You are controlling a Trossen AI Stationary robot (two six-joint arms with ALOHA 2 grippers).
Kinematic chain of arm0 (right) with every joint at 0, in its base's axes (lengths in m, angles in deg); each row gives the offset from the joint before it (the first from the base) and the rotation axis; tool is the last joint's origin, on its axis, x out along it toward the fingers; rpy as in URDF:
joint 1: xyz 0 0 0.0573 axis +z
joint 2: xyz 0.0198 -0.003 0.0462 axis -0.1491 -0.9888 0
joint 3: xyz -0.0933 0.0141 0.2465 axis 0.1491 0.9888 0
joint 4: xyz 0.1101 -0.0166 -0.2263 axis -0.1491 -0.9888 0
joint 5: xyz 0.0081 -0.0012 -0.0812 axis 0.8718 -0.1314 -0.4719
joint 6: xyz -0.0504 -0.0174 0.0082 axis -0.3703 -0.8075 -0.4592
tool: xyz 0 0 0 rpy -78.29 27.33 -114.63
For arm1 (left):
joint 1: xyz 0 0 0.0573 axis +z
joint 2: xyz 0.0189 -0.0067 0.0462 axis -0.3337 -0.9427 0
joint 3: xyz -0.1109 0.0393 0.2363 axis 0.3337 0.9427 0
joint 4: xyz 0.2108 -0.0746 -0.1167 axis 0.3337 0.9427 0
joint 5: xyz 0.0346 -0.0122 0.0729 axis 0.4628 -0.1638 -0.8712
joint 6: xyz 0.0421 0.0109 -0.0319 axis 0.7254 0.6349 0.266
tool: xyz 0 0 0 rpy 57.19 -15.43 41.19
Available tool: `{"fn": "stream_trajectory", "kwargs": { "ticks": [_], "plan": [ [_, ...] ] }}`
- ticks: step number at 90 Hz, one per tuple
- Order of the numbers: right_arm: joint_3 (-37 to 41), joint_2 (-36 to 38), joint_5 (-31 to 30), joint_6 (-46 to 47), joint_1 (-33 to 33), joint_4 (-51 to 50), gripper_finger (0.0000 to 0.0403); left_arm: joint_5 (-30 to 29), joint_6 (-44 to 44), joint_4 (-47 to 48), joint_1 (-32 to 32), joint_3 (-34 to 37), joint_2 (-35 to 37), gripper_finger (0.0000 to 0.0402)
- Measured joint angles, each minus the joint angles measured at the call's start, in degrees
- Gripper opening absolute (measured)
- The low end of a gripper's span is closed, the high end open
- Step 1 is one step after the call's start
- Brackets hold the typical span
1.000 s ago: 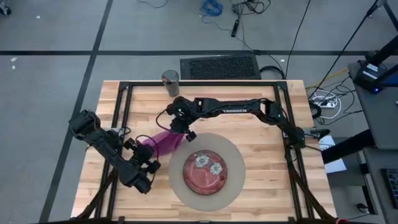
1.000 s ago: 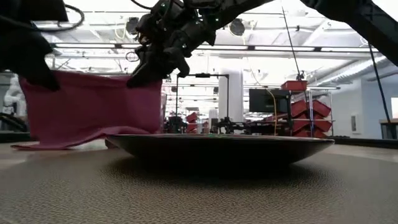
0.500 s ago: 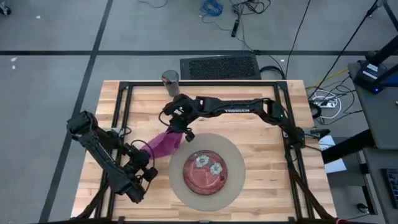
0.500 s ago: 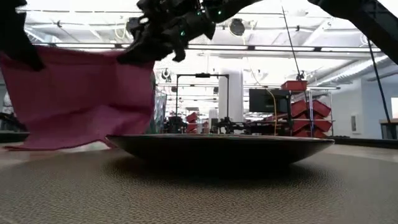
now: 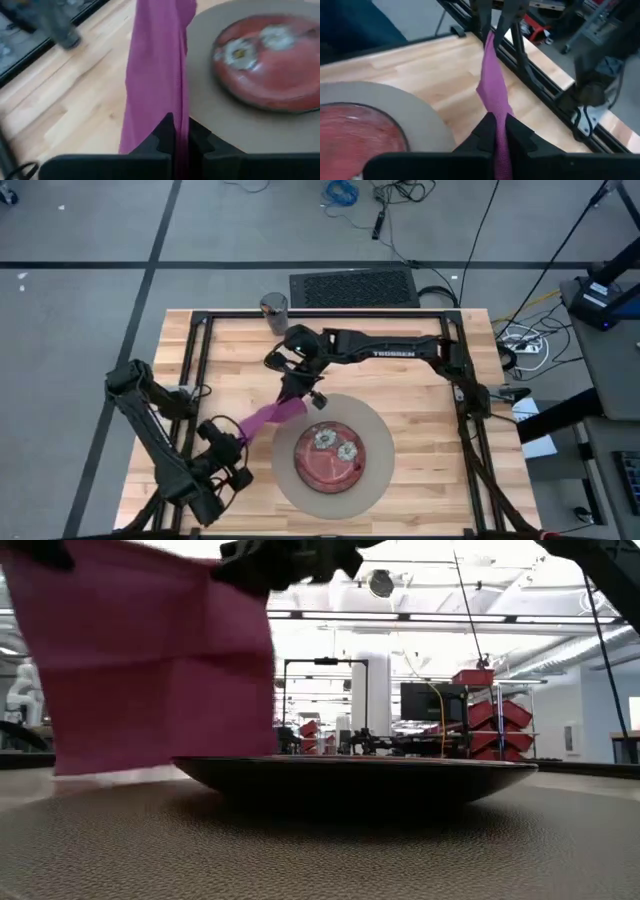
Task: Set table place
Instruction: Move the pink napkin to the middle left of the table
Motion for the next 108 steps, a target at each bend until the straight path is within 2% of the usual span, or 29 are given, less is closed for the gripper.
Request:
{"fn": "stream_trajectory", "kwargs": {
  "ticks": [9,18,26,34,66,108],
  "plan": [
    [0.0,2.2,3.9,-0.1,0.0,-1.3,0.0,-3.2,5.1,-1.2,0.1,-4.4,-0.6,0.0],
    [0.0,2.2,8.7,0.1,0.0,-2.6,0.0,-3.4,8.0,-1.7,0.2,-9.1,-1.8,0.0],
    [0.0,2.2,12.7,1.1,0.1,-3.0,0.0,-2.3,7.6,-1.5,0.2,-11.1,-2.6,0.0],
    [0.0,1.9,13.9,1.6,0.2,-4.7,0.0,1.4,4.9,-1.2,0.7,-11.3,-2.8,0.0],
    [0.0,-2.4,13.0,2.0,0.9,-6.4,0.0,13.5,1.7,3.8,3.3,-10.5,-6.2,0.0],
    [0.0,-5.6,4.9,-1.9,-0.5,-4.0,0.0,15.8,3.1,0.9,7.1,2.0,-6.4,0.0]
  ]
}}
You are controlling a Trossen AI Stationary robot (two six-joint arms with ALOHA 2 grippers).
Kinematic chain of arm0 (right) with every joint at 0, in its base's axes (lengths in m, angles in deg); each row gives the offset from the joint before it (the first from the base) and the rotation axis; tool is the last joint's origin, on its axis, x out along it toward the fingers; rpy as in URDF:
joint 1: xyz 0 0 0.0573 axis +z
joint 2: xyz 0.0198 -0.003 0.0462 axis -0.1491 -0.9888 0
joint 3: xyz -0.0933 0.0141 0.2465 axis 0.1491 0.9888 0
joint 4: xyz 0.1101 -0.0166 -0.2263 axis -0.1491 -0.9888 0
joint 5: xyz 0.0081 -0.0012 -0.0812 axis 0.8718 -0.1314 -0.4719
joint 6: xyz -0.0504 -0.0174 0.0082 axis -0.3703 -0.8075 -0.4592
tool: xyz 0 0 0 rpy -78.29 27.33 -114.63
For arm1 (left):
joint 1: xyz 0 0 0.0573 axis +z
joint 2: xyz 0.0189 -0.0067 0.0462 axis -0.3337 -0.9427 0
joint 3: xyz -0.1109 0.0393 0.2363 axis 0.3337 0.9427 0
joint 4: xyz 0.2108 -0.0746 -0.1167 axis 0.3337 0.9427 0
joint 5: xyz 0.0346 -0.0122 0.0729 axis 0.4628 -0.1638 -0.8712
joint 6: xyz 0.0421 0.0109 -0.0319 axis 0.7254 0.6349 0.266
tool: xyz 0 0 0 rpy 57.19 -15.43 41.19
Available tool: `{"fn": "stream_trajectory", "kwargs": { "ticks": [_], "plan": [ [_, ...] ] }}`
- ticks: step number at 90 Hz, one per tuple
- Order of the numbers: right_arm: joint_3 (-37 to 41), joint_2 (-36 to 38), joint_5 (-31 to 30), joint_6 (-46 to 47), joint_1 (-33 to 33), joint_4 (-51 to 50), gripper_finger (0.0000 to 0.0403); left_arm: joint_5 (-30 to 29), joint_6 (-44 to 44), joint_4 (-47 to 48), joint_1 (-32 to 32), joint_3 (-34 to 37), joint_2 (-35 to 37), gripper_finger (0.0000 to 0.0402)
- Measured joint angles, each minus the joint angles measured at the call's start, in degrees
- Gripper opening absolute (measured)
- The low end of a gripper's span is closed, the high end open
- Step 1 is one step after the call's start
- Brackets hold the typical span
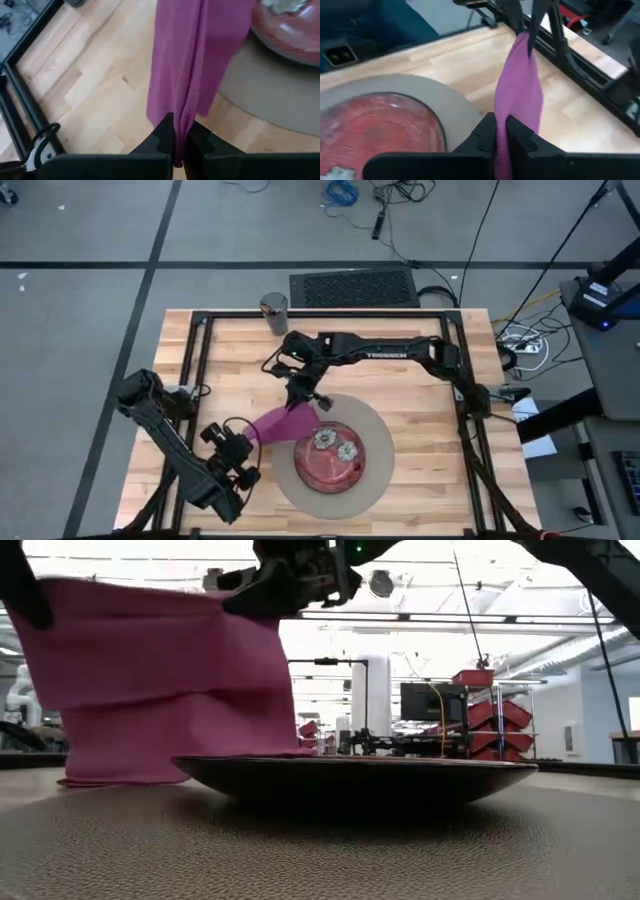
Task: Set table place
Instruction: Move the pink napkin to the middle left of the table
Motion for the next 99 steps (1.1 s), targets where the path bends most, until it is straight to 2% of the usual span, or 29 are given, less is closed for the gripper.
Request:
{"fn": "stream_trajectory", "kwargs": {
  "ticks": [35,61,81,99],
  "plan": [
    [0.0,-7.4,0.0,0.2,-2.6,-1.1,0.0,1.0,7.7,-12.0,4.2,8.8,0.0,0.0],
    [0.0,-9.1,-0.1,0.0,-2.6,-2.3,0.0,1.0,14.0,-20.7,6.6,12.5,0.0,0.0],
    [0.0,-9.2,-0.8,-1.1,-2.6,-2.6,0.0,-0.6,15.2,-20.5,7.1,12.7,0.0,0.0],
    [0.0,-9.1,-6.9,-2.5,-2.5,0.5,0.0,-2.9,15.1,-19.8,7.3,12.7,0.0,0.0]
  ]
}}
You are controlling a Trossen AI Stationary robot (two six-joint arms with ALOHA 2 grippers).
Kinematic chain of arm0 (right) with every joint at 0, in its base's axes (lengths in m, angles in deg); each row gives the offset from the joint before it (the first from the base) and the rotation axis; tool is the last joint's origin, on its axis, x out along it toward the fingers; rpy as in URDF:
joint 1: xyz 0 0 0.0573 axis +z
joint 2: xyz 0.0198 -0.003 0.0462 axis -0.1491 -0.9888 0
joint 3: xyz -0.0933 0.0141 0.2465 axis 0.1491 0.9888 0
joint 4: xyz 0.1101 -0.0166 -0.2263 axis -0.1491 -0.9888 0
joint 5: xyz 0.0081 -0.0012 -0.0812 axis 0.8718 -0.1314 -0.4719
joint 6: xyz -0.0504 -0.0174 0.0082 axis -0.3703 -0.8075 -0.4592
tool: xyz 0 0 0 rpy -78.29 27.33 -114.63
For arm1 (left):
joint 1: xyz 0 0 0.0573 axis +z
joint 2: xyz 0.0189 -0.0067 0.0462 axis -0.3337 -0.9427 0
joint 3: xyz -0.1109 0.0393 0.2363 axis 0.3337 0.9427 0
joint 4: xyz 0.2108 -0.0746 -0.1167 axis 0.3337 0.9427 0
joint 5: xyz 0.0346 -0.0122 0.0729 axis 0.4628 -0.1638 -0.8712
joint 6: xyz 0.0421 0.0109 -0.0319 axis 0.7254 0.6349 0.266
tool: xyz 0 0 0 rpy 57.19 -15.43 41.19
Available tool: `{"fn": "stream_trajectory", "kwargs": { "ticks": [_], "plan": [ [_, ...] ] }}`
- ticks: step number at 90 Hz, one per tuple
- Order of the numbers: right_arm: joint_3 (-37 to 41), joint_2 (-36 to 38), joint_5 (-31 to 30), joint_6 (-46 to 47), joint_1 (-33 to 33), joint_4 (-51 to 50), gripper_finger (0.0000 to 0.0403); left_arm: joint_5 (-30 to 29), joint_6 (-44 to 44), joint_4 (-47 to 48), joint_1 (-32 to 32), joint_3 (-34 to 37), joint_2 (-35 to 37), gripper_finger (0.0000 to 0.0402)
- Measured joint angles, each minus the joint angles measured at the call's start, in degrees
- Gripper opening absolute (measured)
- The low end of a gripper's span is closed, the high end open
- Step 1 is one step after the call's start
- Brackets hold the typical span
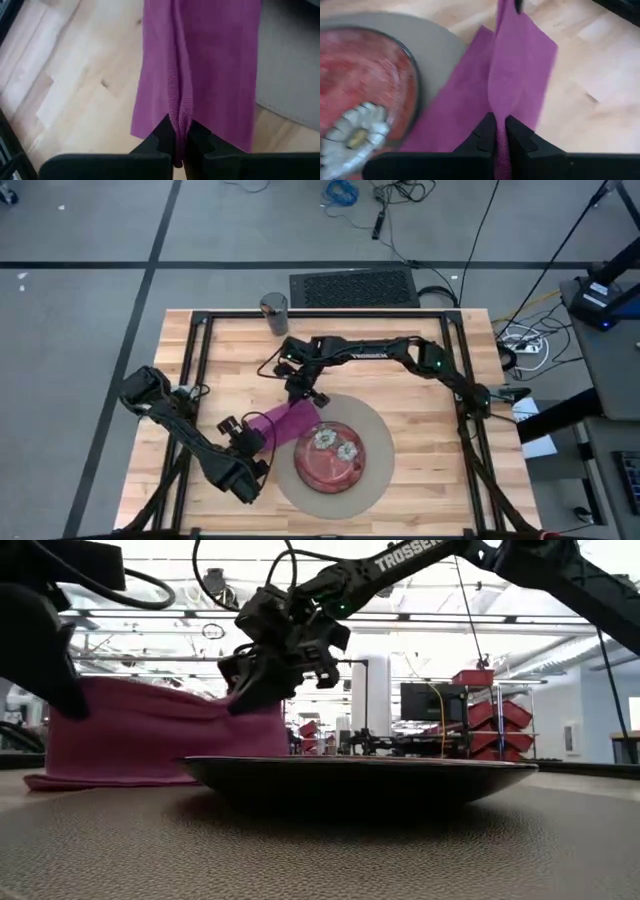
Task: Set table place
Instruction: Move the pink napkin to the middle left of the table
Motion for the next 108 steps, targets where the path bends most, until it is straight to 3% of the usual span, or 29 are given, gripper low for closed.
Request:
{"fn": "stream_trajectory", "kwargs": {
  "ticks": [57,80,108],
  "plan": [
    [0.0,0.9,-7.0,-3.7,-0.1,4.2,0.0,-4.4,-3.1,8.5,2.8,0.0,0.0,0.0],
    [0.0,3.6,-6.8,-3.7,-0.5,5.7,0.0,-5.5,-3.1,10.8,3.7,0.0,0.0,0.0],
    [1.1,3.6,-6.4,-1.6,-1.3,-0.7,0.0,-3.5,-1.0,9.6,3.6,0.0,0.0,0.0]
  ]
}}
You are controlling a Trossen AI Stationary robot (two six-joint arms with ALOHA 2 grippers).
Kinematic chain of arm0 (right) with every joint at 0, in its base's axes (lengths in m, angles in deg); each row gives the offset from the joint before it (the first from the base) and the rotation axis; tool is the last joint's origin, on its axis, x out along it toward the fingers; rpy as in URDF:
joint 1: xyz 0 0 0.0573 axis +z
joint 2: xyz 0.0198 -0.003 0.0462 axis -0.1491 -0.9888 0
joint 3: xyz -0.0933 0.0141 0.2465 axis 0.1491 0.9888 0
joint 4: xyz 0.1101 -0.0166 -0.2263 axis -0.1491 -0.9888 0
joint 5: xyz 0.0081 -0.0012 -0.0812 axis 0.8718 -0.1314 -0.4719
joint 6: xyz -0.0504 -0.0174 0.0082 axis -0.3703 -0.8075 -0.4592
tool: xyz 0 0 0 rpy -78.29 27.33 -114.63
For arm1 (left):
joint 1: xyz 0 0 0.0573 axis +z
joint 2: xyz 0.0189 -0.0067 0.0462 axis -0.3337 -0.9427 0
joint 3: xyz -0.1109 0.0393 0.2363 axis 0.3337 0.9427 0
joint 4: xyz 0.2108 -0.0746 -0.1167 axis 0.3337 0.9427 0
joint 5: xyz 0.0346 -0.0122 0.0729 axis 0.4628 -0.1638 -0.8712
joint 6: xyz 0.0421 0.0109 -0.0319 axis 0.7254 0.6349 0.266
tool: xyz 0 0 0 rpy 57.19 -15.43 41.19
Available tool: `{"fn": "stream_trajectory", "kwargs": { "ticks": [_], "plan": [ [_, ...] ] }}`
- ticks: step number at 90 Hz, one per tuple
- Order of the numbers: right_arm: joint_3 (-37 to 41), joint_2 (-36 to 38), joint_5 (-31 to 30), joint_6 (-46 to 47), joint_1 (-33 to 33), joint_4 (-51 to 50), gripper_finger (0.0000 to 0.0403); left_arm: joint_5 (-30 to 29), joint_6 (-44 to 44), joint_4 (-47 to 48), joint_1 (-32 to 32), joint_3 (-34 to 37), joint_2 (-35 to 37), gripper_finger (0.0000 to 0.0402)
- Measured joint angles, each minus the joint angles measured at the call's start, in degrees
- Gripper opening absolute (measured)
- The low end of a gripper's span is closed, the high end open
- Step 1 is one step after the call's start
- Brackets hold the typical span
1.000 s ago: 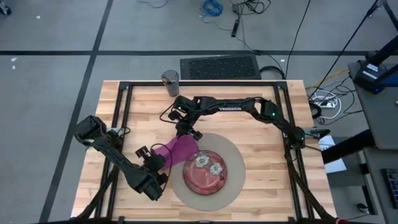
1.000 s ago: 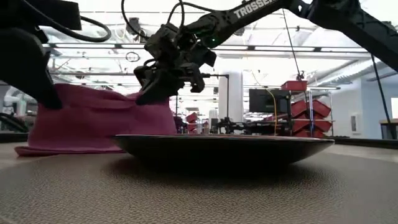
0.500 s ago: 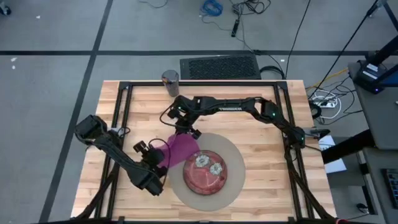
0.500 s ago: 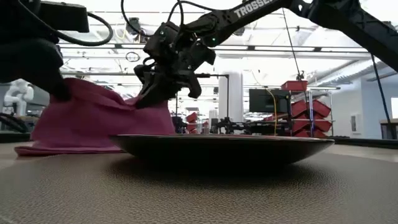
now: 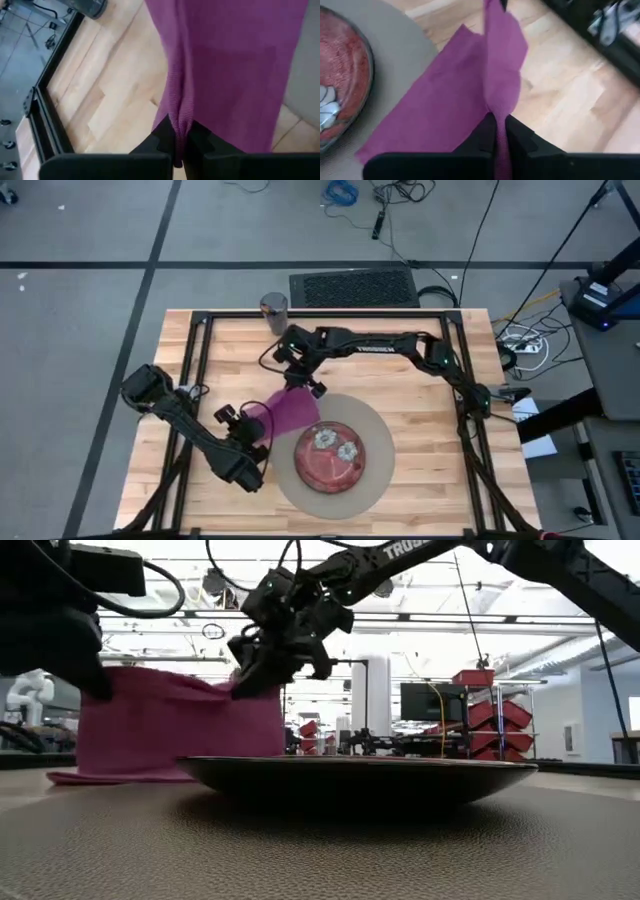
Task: Set table place
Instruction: Move the pink napkin to the middle left of the table
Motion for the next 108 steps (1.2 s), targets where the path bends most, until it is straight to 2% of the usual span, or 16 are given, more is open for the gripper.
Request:
{"fn": "stream_trajectory", "kwargs": {
  "ticks": [33,54,80,108],
  "plan": [
    [5.8,-0.1,1.6,2.0,0.9,1.5,0.0002,1.8,7.4,-7.4,0.0,0.0,0.0,0.0],
    [6.4,-0.1,3.4,3.9,1.7,0.2,0.005,4.0,14.2,-13.2,0.0,0.0,0.0,0.0007],
    [6.4,-0.1,4.0,6.3,2.1,-1.1,0.0113,5.0,16.6,-16.2,-0.4,0.0,0.0,0.0082],
    [6.4,-0.1,4.3,8.3,2.8,-2.4,0.0153,5.0,16.1,-18.9,-0.9,0.0,0.0,0.0173]
  ]
}}
